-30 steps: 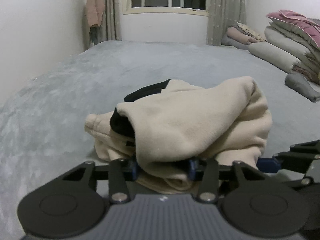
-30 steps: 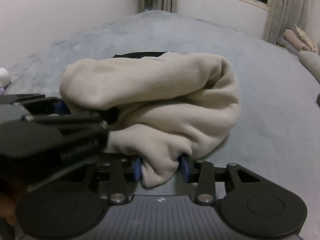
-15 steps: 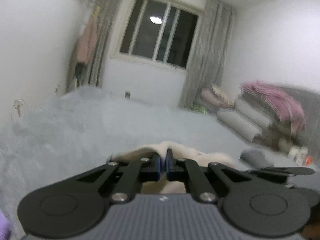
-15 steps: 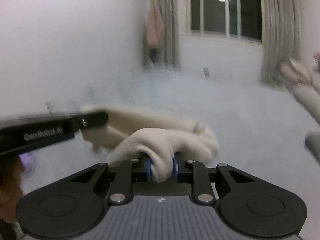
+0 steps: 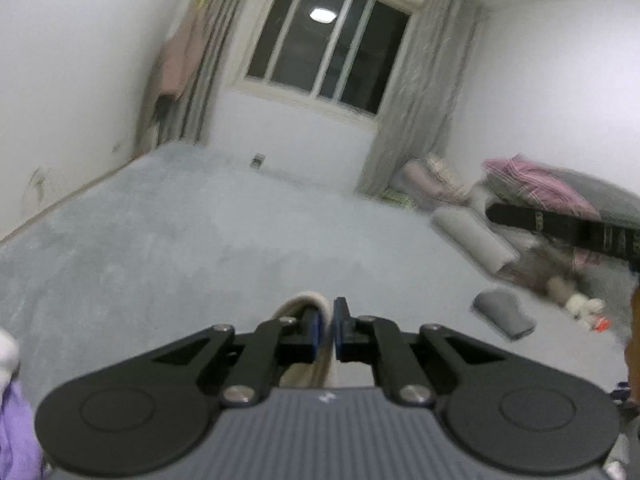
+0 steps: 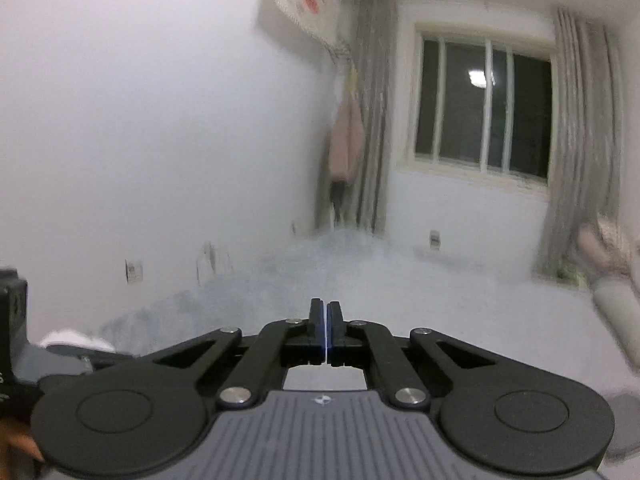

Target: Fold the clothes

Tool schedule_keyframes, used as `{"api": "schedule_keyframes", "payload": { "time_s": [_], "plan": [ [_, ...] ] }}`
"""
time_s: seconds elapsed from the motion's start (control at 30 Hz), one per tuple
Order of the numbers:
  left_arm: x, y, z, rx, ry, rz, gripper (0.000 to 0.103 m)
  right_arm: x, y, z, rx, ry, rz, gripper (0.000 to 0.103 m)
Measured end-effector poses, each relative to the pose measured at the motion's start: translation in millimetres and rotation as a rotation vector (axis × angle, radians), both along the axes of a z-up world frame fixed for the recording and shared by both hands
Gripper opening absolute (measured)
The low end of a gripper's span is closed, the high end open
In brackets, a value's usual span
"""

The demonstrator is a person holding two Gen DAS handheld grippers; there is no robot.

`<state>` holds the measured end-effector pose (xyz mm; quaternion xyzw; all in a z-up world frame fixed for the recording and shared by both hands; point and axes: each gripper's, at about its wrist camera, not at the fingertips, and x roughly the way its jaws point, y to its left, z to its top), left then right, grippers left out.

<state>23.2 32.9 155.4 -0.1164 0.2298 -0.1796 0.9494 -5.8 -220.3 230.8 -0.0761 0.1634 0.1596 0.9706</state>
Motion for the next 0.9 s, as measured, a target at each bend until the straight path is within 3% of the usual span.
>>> {"api": "schedule_keyframes", "payload": {
  "time_s": [0.07,0.1,0.17,0.23,0.33,0.37,0.5,0.6,0.63,0.67,0.77,0.9],
  "plan": [
    [0,0,-4,-0.004,0.001,-0.03,0.021,5,-1,-33,-0.015,0.088,0.005,0.013],
    [0,-1,-5,-0.008,-0.002,-0.048,0.032,5,-2,-51,-0.017,0.128,0.017,0.017],
    [-1,-6,-13,-0.008,0.002,-0.079,0.047,6,-6,-83,-0.021,0.2,0.059,0.044],
    [3,-7,-22,0.025,0.017,-0.055,0.052,3,-1,-113,-0.071,0.26,0.127,0.06],
    [8,-4,-35,0.112,0.03,0.03,0.055,-4,16,-147,-0.183,0.298,0.244,0.066],
    [9,-1,-39,0.112,0.039,0.046,0.055,-8,25,-155,-0.212,0.311,0.283,0.071],
    [12,19,-45,0.03,0.083,0.087,0.066,-23,65,-191,-0.364,0.337,0.48,0.076],
    [11,32,-47,0.033,0.09,0.123,0.066,-23,89,-218,-0.475,0.35,0.499,0.076],
    [11,35,-48,0.027,0.097,0.129,0.067,-15,90,-221,-0.471,0.354,0.473,0.068],
    [10,38,-48,0.02,0.104,0.135,0.067,-8,91,-224,-0.467,0.359,0.448,0.023],
    [7,51,-43,-0.019,0.1,0.166,0.067,13,57,-189,-0.317,0.312,0.259,0.017],
    [3,63,-38,-0.059,0.082,0.188,0.082,31,-19,-145,-0.079,0.245,0.064,0.016]
  ]
}}
